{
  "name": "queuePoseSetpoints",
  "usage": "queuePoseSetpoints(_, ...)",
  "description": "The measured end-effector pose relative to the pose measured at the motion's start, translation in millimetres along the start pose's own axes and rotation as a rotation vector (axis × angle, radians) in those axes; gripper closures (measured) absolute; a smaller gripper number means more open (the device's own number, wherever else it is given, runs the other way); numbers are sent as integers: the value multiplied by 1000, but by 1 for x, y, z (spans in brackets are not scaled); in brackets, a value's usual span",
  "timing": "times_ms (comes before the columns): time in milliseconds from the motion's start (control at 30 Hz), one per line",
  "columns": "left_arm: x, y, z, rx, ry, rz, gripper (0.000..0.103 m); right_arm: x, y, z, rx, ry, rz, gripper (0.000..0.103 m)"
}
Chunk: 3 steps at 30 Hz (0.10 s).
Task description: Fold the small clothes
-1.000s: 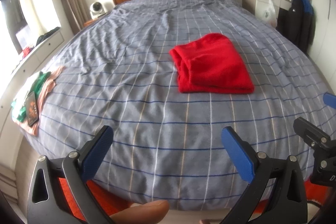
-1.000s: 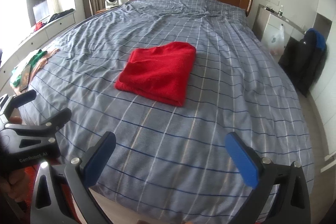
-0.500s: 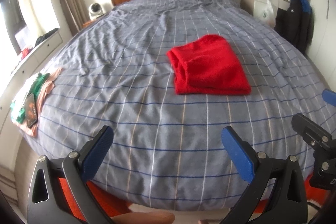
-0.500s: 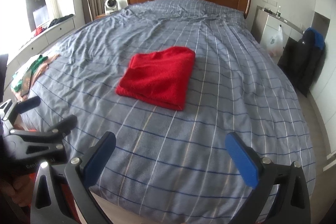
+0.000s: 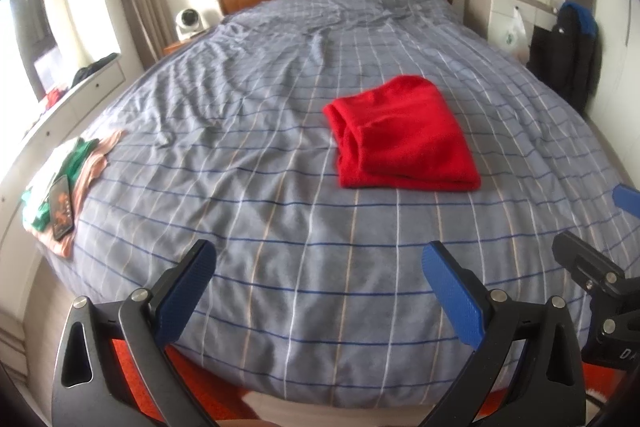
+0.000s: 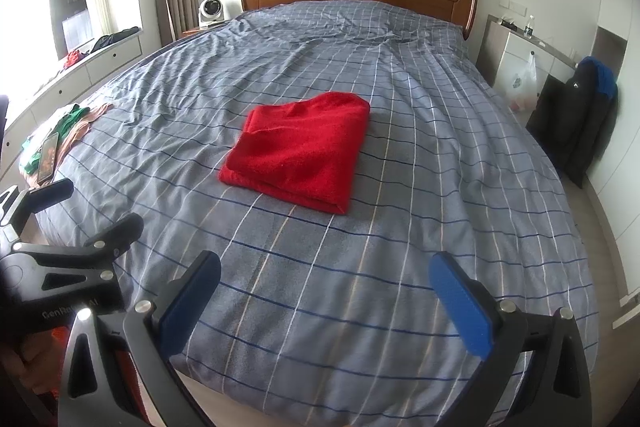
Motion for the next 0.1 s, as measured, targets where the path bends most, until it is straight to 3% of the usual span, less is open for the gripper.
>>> queuePoseSetpoints(100,0,0,1,-13,10,8,0,1,2,1,-1,1,-4,0)
Point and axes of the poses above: each gripper's, at about its wrist camera, not at the fingertips, and y roughly the way its jaws point, z to its right, x to its underside, the point moved 10 cm from there along y, roughly the way its jaws point, and after that the axes turned 10 degrees about x, right-handed, at the moved point
